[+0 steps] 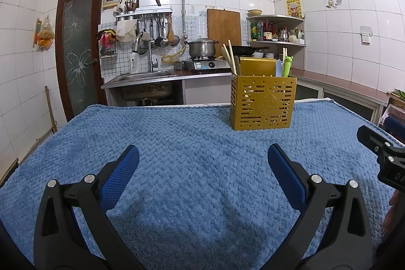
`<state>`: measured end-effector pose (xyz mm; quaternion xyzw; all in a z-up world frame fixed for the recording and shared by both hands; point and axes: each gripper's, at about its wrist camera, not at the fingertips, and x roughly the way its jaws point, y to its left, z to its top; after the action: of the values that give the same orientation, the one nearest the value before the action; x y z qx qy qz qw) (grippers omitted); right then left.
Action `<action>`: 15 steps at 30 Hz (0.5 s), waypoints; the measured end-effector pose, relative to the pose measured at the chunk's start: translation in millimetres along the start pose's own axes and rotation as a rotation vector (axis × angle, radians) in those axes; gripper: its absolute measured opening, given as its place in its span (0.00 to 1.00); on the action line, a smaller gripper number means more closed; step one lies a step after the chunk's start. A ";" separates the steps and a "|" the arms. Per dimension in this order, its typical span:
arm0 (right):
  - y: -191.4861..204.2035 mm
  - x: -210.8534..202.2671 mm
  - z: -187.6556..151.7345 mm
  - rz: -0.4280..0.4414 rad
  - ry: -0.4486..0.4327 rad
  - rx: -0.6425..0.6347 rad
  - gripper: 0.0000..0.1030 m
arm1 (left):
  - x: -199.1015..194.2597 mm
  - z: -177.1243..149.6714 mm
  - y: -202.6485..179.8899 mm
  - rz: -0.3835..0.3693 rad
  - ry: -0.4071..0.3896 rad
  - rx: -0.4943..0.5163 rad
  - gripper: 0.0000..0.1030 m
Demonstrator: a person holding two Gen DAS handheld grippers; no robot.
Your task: Organize utensils
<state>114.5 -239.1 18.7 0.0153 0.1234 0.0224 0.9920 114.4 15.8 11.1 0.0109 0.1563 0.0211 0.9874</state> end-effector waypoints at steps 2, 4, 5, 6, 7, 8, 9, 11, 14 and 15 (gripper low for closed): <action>0.0 -0.1 -0.1 0.000 0.000 0.000 0.96 | -0.1 0.0 -0.3 0.000 0.000 0.000 0.95; 0.0 0.0 -0.1 0.000 0.000 0.000 0.96 | -0.3 0.0 0.5 -0.001 -0.001 0.000 0.95; 0.0 0.0 -0.1 0.000 0.000 0.000 0.96 | -0.2 0.0 0.1 0.000 -0.002 0.000 0.95; 0.0 0.0 -0.1 0.000 0.000 0.000 0.96 | 0.0 0.1 0.0 0.000 -0.003 0.000 0.95; 0.1 0.1 -0.1 0.000 0.000 0.000 0.96 | -0.2 0.1 0.1 0.001 -0.003 0.000 0.95; 0.1 0.1 -0.2 0.000 0.000 0.000 0.96 | 0.1 0.1 -0.3 0.001 -0.003 0.000 0.95; 0.2 0.1 -0.1 0.000 0.000 0.000 0.96 | -0.1 0.1 0.0 0.001 -0.003 0.000 0.95; 0.3 0.0 -0.2 0.000 -0.001 -0.001 0.96 | -0.2 0.1 0.3 0.000 -0.003 0.000 0.95; 0.3 0.0 -0.3 0.000 -0.001 -0.001 0.96 | -0.3 0.1 0.4 0.001 -0.004 0.000 0.95; 0.4 0.0 -0.3 0.000 -0.001 -0.001 0.96 | -0.2 0.1 0.2 0.001 -0.004 0.001 0.95</action>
<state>114.5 -238.7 18.4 0.0148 0.1229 0.0226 0.9921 114.3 16.0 11.2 0.0113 0.1544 0.0214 0.9877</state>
